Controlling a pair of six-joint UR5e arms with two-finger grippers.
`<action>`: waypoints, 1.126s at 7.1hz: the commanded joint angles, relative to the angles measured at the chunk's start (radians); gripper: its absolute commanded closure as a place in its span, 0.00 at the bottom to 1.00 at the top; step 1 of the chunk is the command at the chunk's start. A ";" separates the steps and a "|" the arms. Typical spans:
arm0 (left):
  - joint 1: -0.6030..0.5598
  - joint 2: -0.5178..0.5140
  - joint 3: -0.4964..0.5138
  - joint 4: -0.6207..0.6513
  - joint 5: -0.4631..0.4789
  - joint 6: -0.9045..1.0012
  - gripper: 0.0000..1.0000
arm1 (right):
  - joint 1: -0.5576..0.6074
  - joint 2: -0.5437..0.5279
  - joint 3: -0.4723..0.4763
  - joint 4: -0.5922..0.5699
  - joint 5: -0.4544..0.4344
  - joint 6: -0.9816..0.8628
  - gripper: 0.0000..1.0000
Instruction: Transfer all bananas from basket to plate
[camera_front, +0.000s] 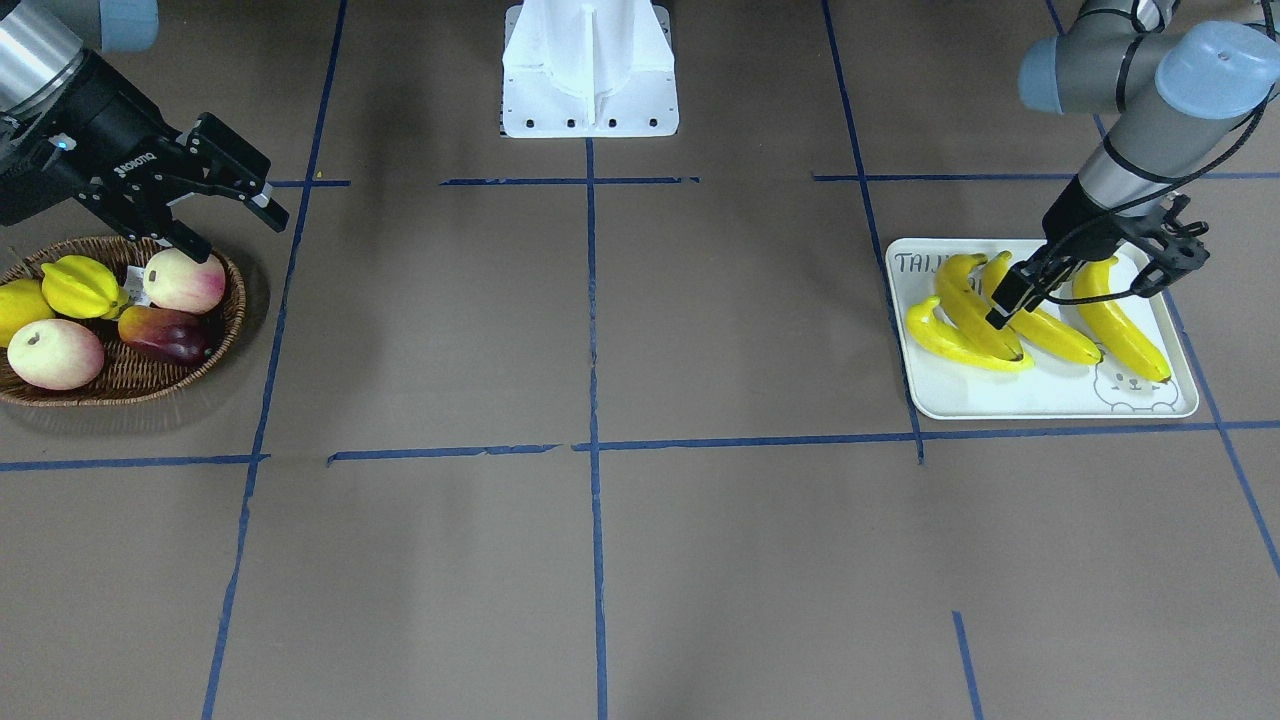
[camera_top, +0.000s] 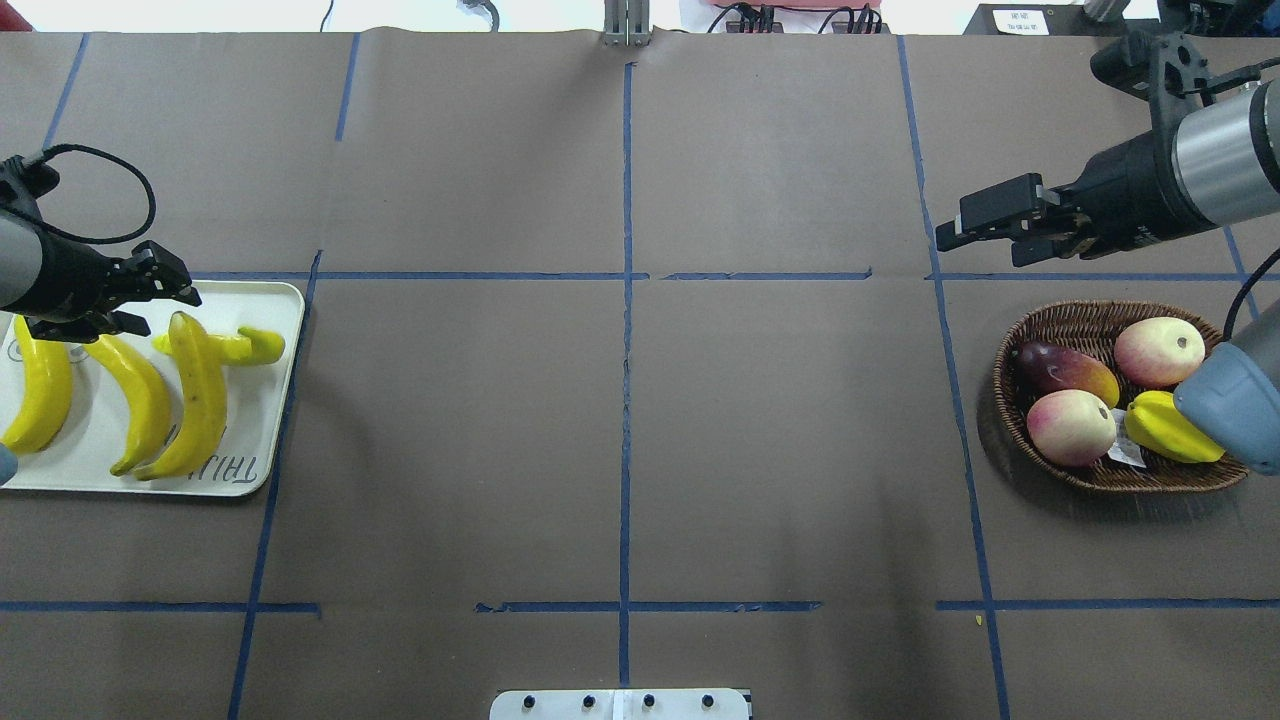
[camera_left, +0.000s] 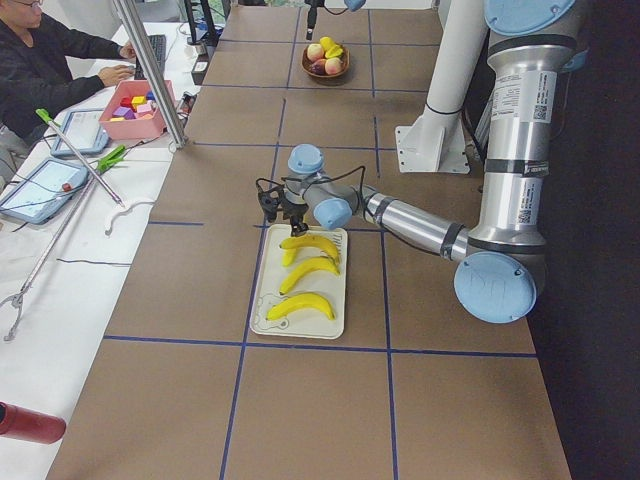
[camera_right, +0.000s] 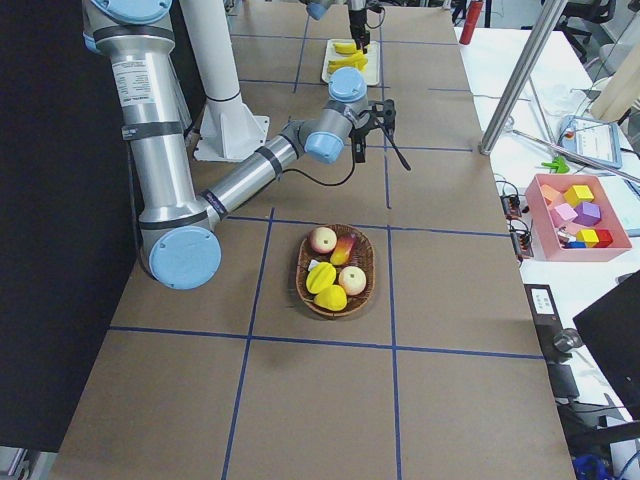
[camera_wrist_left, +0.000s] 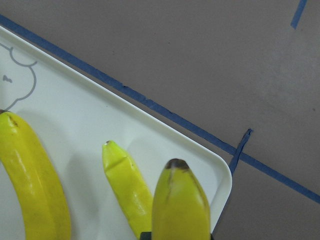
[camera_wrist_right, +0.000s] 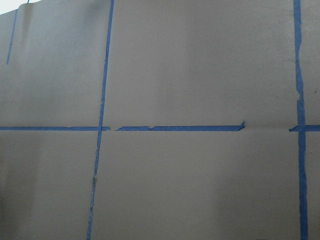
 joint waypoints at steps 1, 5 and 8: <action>-0.007 -0.007 0.004 0.000 0.002 0.002 0.01 | 0.024 -0.023 -0.001 -0.057 -0.006 -0.078 0.00; -0.114 0.020 0.004 0.055 -0.010 0.330 0.01 | 0.161 -0.049 -0.005 -0.422 -0.061 -0.663 0.00; -0.386 0.031 0.017 0.332 -0.140 0.929 0.01 | 0.340 -0.091 -0.087 -0.512 -0.059 -1.035 0.00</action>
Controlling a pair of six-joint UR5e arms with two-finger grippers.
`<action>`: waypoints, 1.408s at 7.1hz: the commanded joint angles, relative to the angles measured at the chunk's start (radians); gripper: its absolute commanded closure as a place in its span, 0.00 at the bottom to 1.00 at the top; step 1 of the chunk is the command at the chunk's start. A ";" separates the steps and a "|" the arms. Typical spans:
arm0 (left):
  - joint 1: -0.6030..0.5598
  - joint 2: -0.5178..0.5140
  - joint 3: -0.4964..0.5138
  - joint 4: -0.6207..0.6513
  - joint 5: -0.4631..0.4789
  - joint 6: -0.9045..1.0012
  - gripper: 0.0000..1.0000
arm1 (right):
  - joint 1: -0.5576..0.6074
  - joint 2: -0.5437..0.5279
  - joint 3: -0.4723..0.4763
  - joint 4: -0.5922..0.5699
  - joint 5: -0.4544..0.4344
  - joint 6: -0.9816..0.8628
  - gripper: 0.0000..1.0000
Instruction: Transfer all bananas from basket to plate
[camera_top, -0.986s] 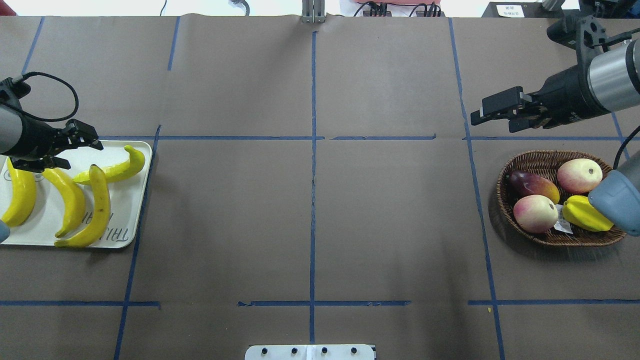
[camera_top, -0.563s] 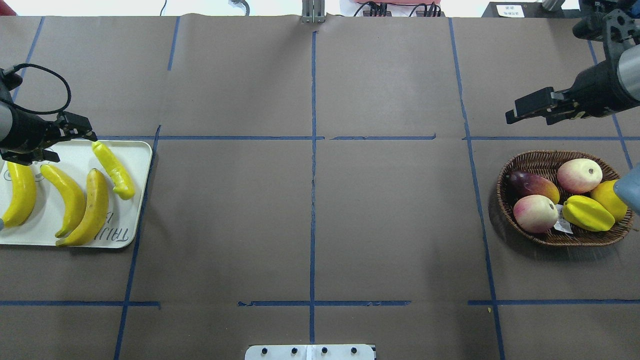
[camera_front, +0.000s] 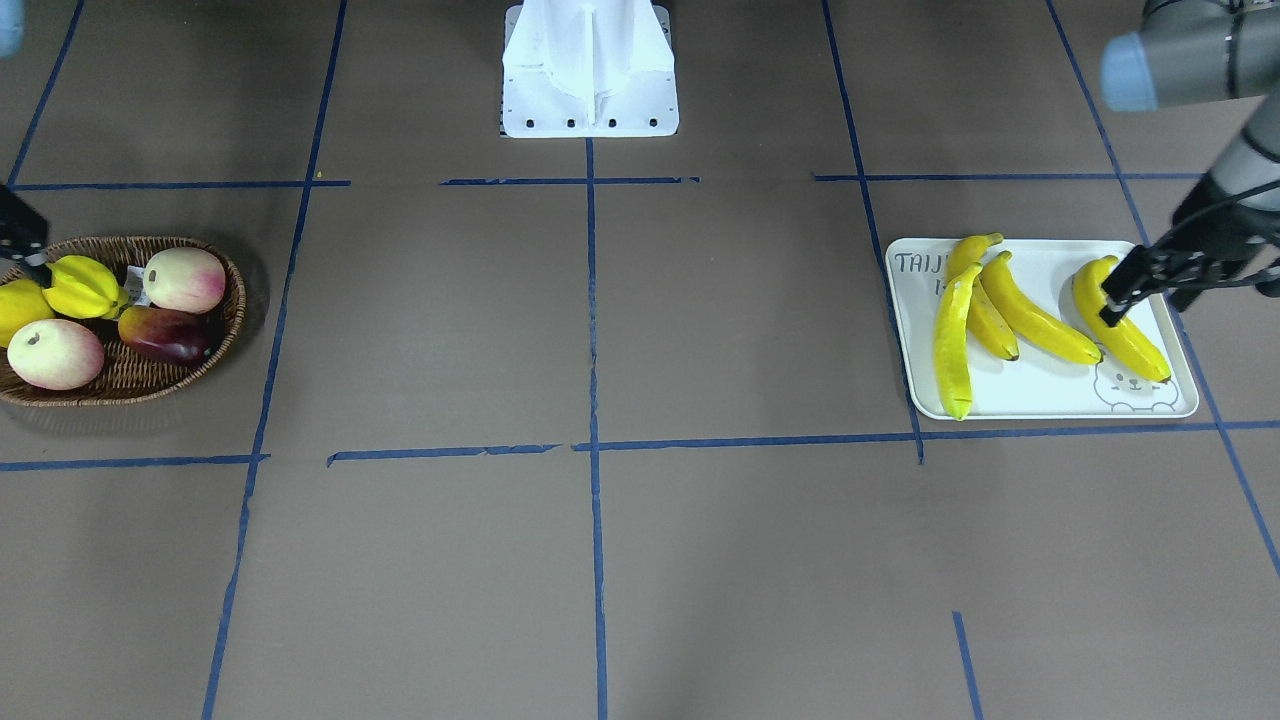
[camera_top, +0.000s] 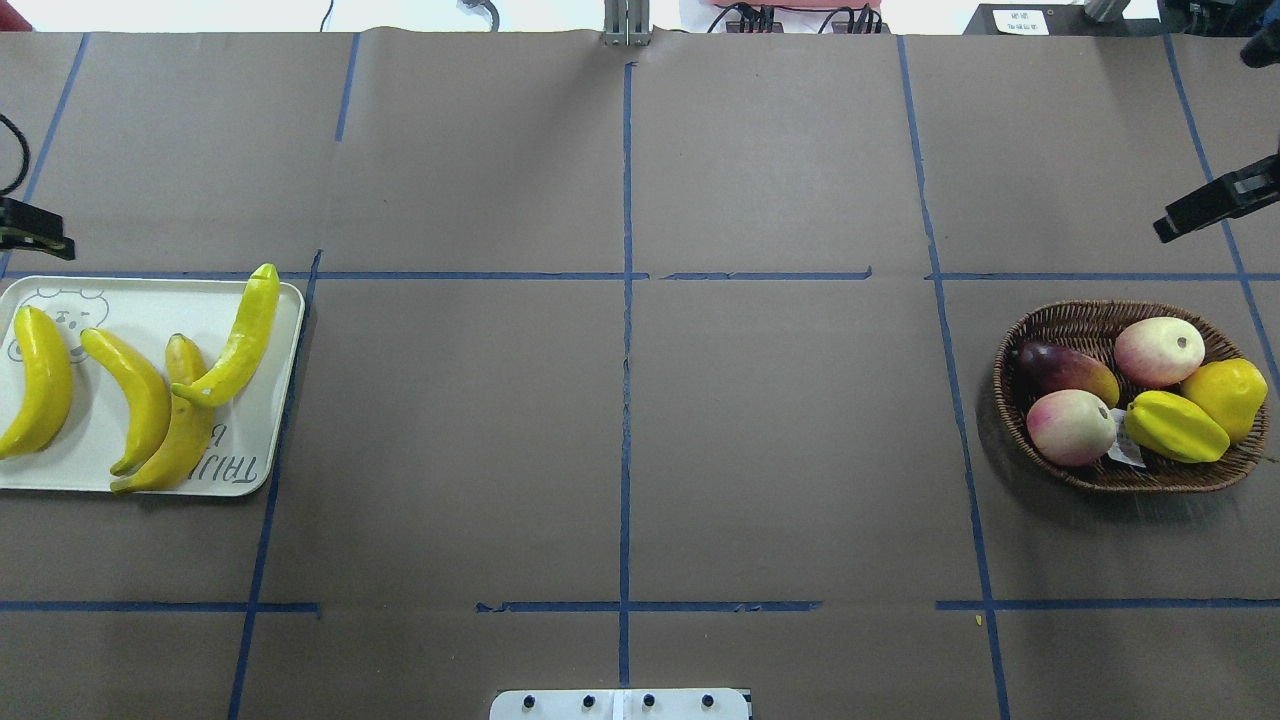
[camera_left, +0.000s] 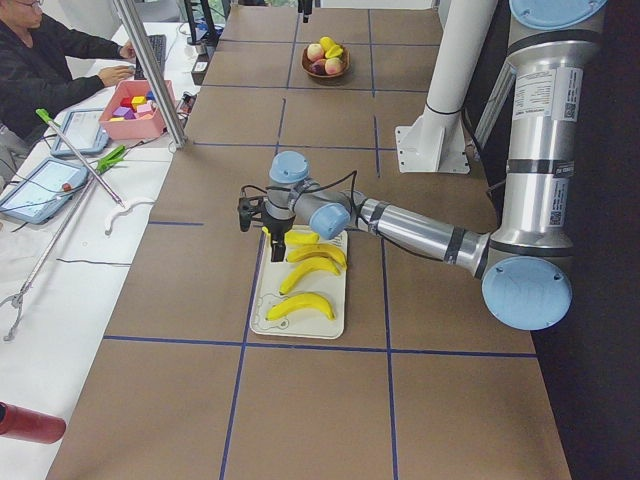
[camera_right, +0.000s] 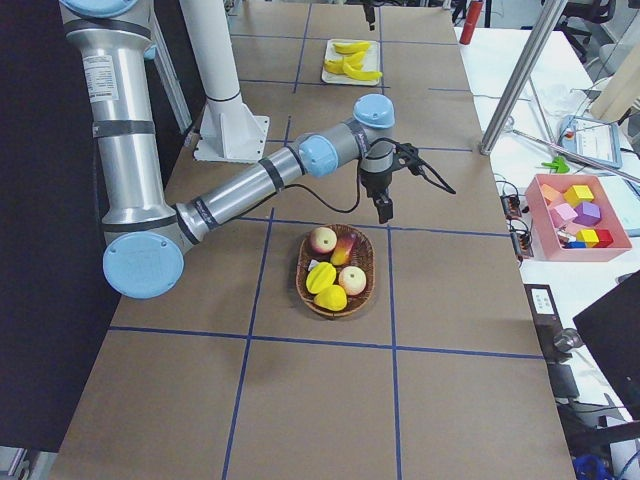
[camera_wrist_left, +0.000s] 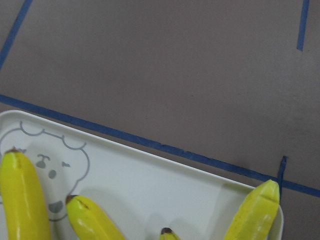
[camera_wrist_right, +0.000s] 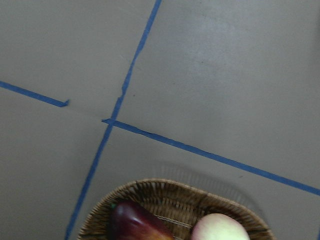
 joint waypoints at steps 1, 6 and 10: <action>-0.217 0.001 0.037 0.228 -0.079 0.468 0.01 | 0.127 -0.066 -0.043 -0.020 0.011 -0.217 0.00; -0.428 0.074 0.169 0.394 -0.232 0.914 0.00 | 0.289 -0.172 -0.182 -0.019 0.117 -0.414 0.00; -0.428 0.074 0.150 0.394 -0.234 0.788 0.00 | 0.324 -0.151 -0.265 -0.022 0.139 -0.391 0.00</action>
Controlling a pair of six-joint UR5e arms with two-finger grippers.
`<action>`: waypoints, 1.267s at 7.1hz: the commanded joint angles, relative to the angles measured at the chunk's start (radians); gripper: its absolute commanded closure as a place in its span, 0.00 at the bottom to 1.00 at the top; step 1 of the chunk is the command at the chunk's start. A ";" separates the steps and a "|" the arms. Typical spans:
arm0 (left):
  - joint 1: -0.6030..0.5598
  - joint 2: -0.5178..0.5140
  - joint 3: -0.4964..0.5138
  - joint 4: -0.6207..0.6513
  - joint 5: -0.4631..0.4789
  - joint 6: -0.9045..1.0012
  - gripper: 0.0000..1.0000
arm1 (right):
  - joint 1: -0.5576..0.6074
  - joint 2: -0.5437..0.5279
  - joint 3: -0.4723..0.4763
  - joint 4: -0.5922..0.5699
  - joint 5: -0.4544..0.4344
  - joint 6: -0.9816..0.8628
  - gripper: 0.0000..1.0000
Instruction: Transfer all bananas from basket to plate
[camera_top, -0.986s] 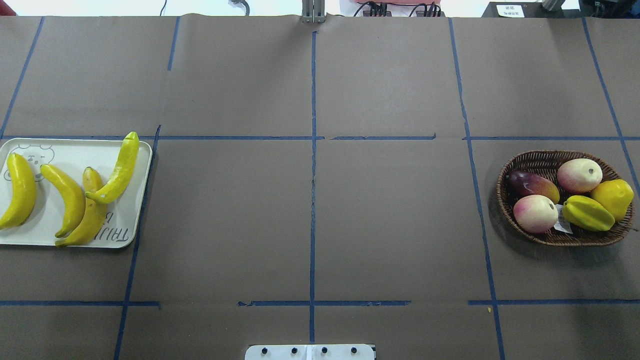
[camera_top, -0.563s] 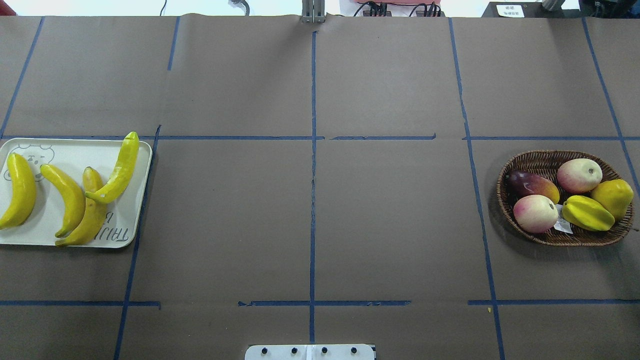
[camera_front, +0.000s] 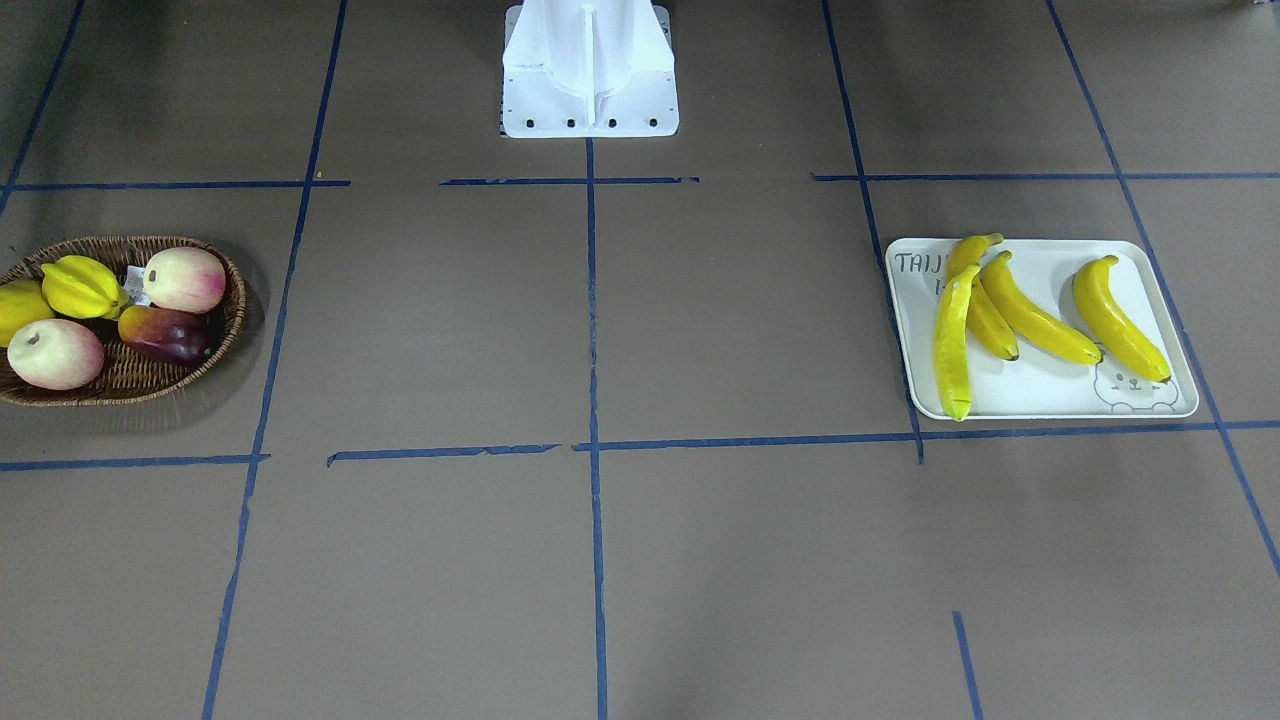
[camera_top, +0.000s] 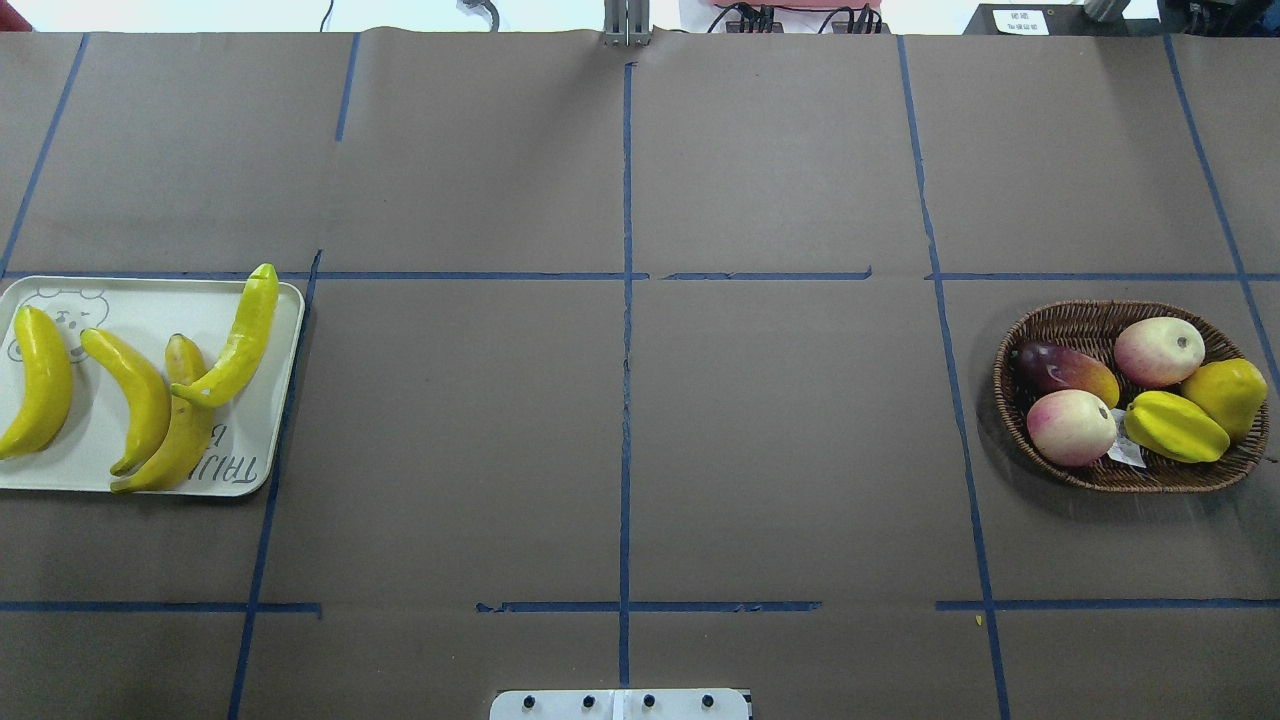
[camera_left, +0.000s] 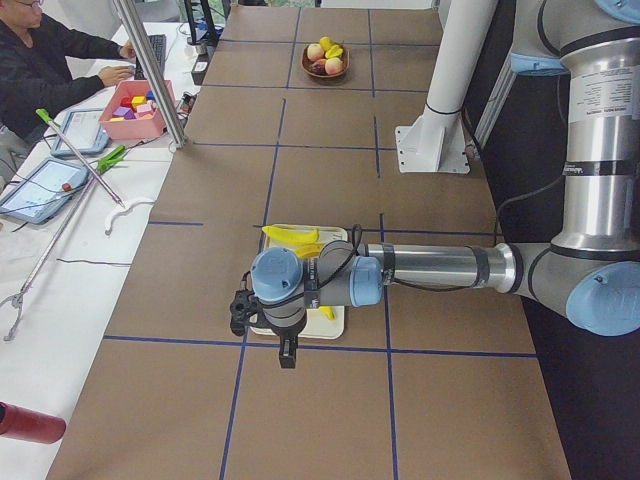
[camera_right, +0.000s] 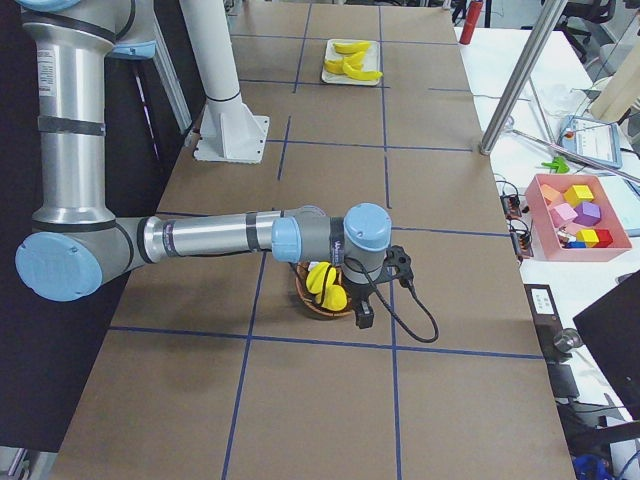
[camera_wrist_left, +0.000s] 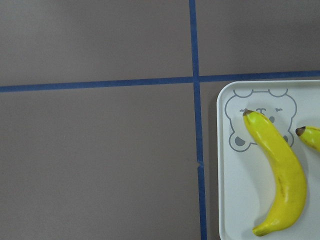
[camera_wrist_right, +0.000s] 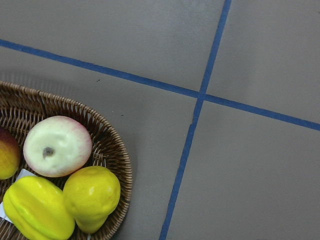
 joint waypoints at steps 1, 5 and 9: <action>0.000 0.000 -0.005 0.000 -0.002 -0.042 0.00 | 0.045 -0.001 -0.021 -0.011 0.055 0.004 0.00; 0.001 -0.001 0.001 0.000 0.000 -0.043 0.00 | 0.105 -0.071 -0.028 -0.008 0.109 0.004 0.00; 0.001 -0.003 0.006 -0.008 -0.002 -0.042 0.00 | 0.106 -0.064 -0.028 -0.007 0.099 0.100 0.00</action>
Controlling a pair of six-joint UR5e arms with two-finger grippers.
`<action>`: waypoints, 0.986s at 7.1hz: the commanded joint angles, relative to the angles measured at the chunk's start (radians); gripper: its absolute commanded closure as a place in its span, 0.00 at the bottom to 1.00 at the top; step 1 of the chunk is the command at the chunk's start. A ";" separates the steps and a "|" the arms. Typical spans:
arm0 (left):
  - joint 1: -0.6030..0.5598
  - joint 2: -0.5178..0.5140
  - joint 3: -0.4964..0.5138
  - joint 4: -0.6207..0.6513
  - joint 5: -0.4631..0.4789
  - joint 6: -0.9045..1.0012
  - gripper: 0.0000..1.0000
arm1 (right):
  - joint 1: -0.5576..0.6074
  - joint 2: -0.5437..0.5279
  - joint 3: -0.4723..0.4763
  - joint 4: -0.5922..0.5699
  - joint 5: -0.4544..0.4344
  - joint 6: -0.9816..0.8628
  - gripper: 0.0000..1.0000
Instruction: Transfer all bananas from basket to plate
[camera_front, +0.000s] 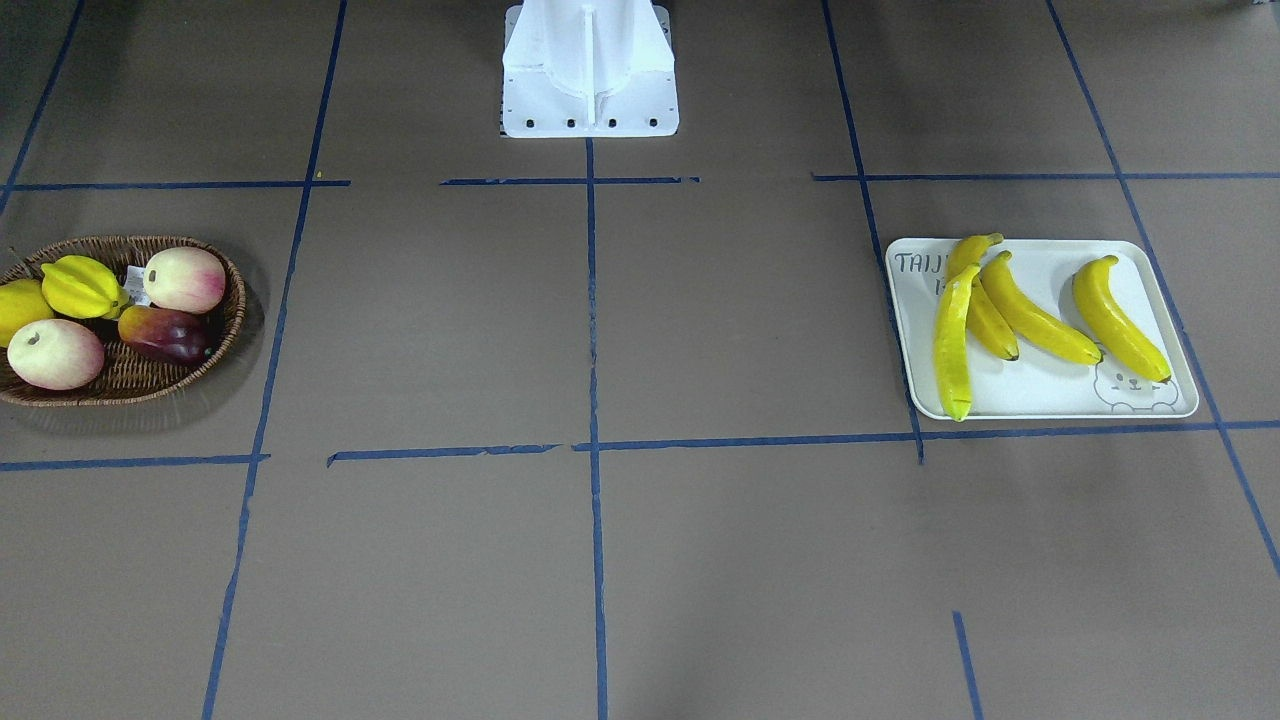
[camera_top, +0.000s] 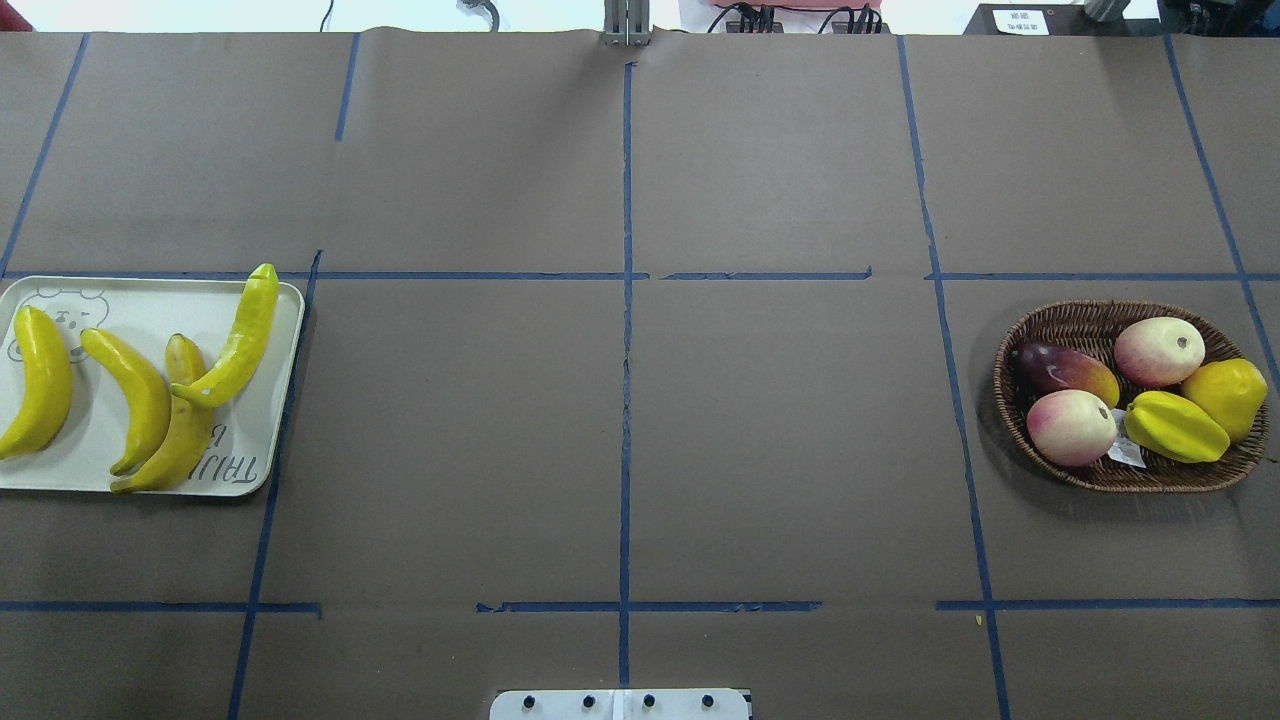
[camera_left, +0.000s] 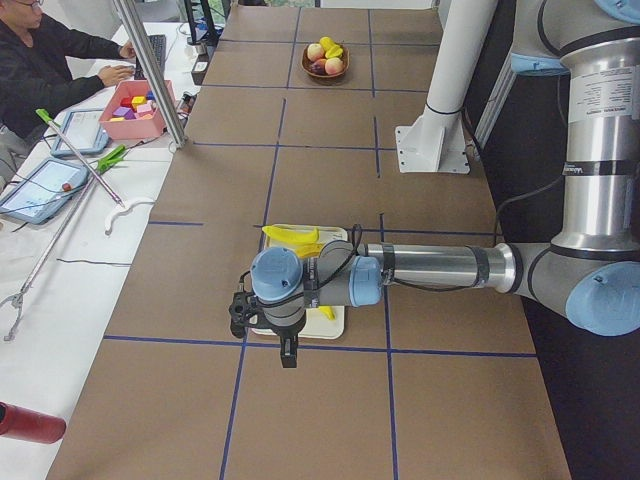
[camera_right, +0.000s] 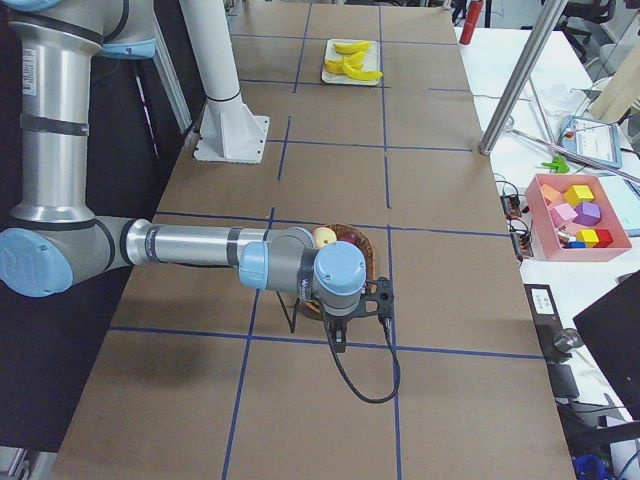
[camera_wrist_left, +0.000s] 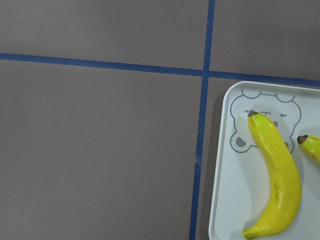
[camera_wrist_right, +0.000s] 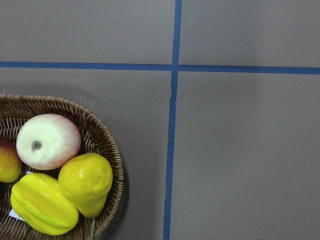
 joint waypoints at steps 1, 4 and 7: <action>0.000 0.001 0.002 -0.001 0.001 0.000 0.00 | 0.001 0.008 0.003 0.002 -0.016 0.068 0.00; 0.000 0.001 0.002 -0.001 0.001 0.003 0.00 | 0.001 0.011 0.002 0.006 -0.073 0.079 0.00; 0.000 0.001 0.002 -0.001 0.001 0.005 0.00 | 0.001 0.011 -0.001 0.010 -0.070 0.073 0.00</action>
